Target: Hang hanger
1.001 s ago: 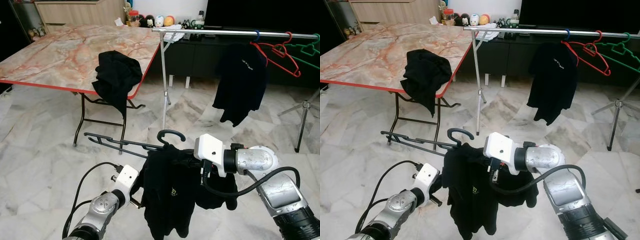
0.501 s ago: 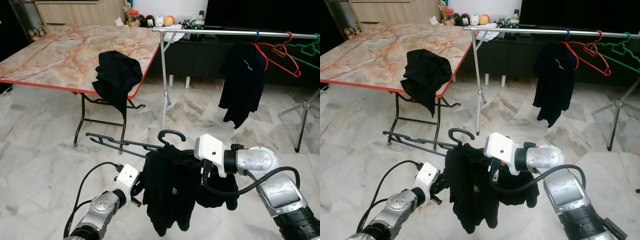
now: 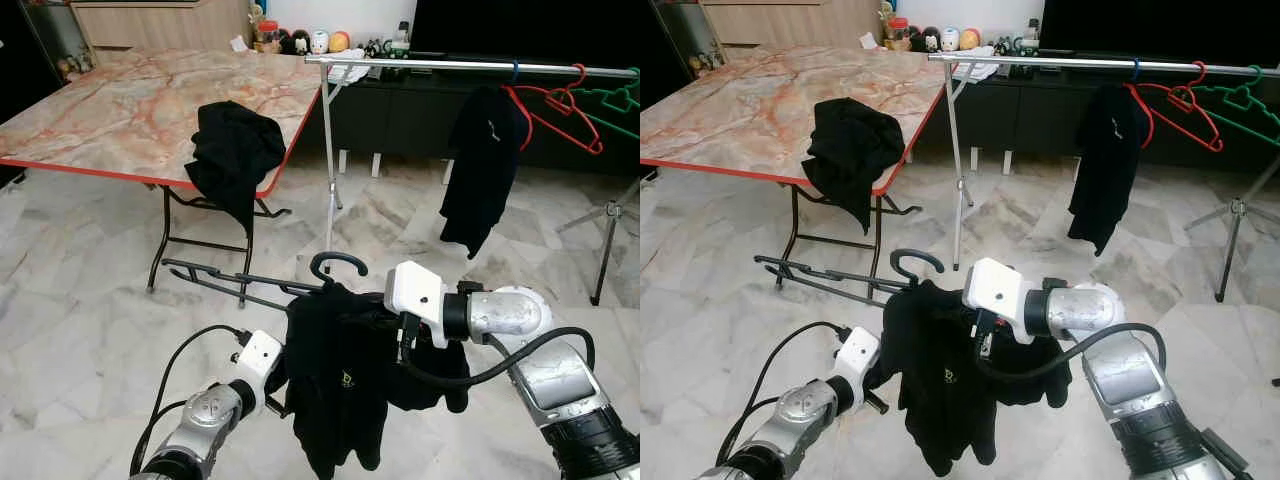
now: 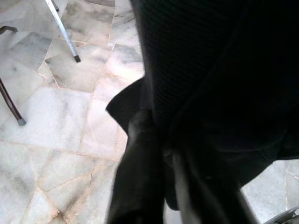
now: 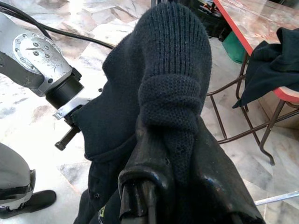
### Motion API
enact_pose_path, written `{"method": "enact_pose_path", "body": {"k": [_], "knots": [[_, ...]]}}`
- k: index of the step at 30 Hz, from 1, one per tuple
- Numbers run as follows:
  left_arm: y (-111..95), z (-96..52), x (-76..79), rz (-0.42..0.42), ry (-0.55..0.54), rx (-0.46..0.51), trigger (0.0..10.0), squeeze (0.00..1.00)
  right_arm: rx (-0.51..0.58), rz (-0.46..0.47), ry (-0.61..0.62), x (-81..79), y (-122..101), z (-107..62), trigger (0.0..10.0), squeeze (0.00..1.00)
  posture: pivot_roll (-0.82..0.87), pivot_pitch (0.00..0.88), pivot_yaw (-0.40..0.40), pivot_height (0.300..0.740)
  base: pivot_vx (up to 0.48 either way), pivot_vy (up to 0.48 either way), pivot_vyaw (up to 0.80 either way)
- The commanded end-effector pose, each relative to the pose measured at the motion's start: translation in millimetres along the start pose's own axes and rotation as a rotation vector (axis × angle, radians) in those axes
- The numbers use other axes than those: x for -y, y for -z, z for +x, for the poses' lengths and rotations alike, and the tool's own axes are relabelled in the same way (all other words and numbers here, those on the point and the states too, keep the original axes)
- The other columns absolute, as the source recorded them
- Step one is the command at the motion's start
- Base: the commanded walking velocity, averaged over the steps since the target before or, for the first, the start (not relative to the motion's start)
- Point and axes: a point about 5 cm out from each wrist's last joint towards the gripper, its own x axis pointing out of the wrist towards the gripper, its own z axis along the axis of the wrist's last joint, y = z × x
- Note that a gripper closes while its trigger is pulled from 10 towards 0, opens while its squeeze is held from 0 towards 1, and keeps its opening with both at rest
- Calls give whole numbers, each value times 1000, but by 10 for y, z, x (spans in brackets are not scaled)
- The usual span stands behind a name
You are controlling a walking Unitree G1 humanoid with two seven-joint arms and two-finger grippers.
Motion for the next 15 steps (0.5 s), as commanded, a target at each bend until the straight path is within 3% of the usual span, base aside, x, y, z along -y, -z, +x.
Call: {"method": "enact_pose_path", "body": {"k": [1, 15], "knots": [[16, 2, -1, 8, 18, -24, 0, 0, 37, -27, 7, 52, -108, 0, 10000, 0, -40, 100, 22, 740, 0, 0, 0], [20, -5, -22, -5, -7, -23, 0, 0, 27, -16, 8, 37, -70, 9, 10000, 0, -39, 99, 23, 740, 0, 0, 0]]}}
